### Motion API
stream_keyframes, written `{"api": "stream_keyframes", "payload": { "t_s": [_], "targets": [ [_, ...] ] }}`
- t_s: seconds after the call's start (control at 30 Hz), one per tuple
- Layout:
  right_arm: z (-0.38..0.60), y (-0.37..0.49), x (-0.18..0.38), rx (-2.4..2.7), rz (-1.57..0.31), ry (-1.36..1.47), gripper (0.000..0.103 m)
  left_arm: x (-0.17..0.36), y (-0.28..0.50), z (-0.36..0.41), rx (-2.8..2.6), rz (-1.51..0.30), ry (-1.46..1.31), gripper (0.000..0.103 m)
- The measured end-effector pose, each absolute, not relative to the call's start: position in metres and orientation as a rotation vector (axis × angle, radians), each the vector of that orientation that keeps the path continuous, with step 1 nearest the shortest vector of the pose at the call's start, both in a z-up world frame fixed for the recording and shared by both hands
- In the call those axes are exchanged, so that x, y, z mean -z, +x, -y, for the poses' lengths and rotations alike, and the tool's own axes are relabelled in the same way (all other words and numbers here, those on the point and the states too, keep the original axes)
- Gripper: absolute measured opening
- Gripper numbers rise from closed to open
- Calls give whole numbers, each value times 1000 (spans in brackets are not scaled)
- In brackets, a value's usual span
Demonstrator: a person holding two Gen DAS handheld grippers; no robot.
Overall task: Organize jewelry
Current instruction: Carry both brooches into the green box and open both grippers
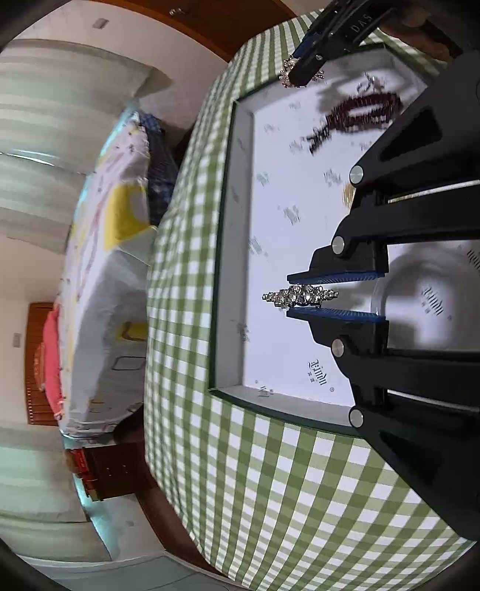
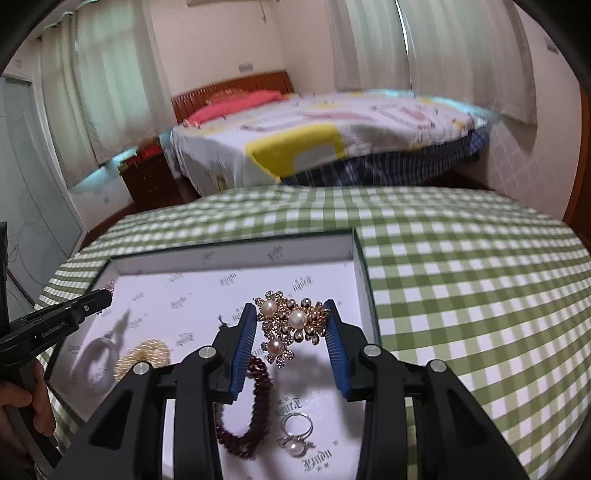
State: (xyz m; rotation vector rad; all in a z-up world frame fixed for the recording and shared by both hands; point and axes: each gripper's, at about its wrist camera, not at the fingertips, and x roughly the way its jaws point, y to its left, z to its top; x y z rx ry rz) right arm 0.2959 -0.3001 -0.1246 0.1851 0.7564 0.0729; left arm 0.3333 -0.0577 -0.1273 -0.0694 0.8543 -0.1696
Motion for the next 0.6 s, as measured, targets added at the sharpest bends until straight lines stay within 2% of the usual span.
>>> {"api": "stream_keyframes", "payload": {
  "t_s": [0.33, 0.4, 0.47, 0.53, 0.6],
  "targets": [
    [296, 310, 136, -83, -832, 162, 38, 141, 353, 59, 179, -977, -73, 13],
    [296, 310, 136, -81, -837, 160, 38, 141, 353, 60, 178, -982, -62, 21],
    [296, 310, 137, -85, -845, 164, 39, 139, 356, 62, 173, -970, -54, 36],
    [296, 310, 136, -83, -839, 164, 45, 138, 356, 65, 167, -956, -42, 46],
    [296, 309, 136, -80, -828, 166, 51, 137, 356, 66, 166, -948, -36, 50]
  ]
}}
